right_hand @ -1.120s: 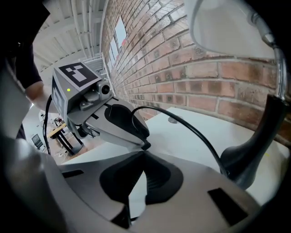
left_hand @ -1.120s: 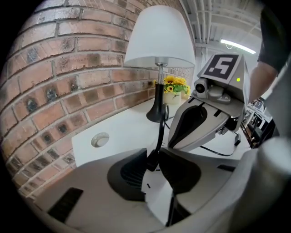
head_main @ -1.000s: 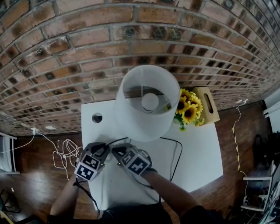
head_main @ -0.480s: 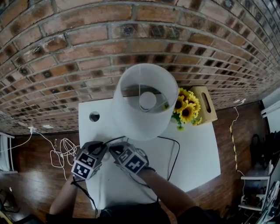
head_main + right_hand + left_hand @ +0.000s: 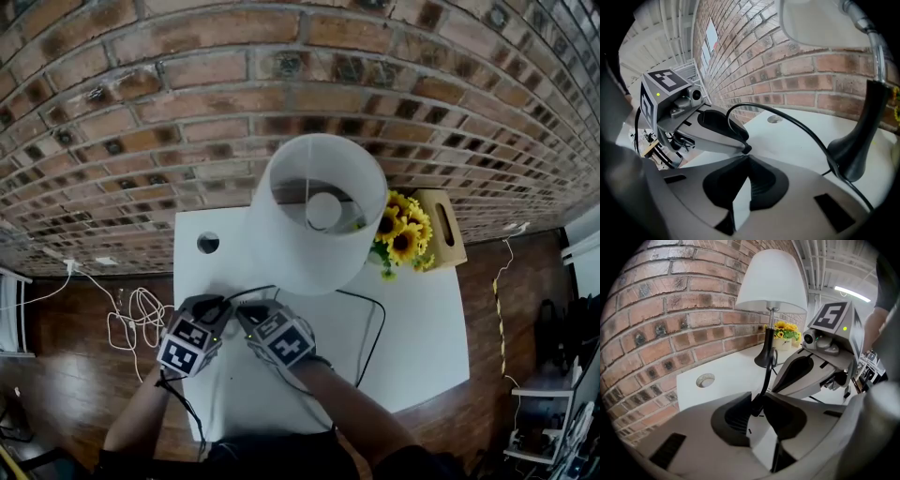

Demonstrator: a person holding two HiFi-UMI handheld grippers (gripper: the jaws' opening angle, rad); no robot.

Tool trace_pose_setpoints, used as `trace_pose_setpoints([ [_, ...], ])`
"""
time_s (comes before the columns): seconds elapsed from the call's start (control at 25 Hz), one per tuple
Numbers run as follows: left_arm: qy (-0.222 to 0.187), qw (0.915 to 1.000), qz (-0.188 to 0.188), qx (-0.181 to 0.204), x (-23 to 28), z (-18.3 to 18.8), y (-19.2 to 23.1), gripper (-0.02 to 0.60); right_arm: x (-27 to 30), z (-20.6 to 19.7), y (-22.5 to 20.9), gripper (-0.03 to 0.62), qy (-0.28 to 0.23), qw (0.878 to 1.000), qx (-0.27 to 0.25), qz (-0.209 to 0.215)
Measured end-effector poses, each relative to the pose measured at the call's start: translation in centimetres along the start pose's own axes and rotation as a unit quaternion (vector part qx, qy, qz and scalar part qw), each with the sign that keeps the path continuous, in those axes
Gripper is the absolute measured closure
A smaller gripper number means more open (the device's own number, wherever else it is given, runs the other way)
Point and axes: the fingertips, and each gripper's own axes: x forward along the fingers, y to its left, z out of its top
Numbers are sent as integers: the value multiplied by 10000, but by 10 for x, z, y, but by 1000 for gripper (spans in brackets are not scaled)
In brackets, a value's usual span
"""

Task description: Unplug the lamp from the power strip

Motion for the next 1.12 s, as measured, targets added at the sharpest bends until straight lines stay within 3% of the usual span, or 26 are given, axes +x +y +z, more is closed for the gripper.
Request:
trace_pose_setpoints([
  [0.32,1,9992,98,-391,-3,-8,6,483,3,0,3,591,-4,10000,45,-78],
  [0.6,24,9967,-65,-812,-1,-7,11,485,1,0,2,591,-34,9998,188,-82],
  [0.88,32,9994,75,-322,-2,-6,9,485,1,-1,3,591,33,9998,194,-27],
  [1.12,-122,9961,103,-873,-5,-7,13,486,3,1,3,591,20,9997,242,-29],
])
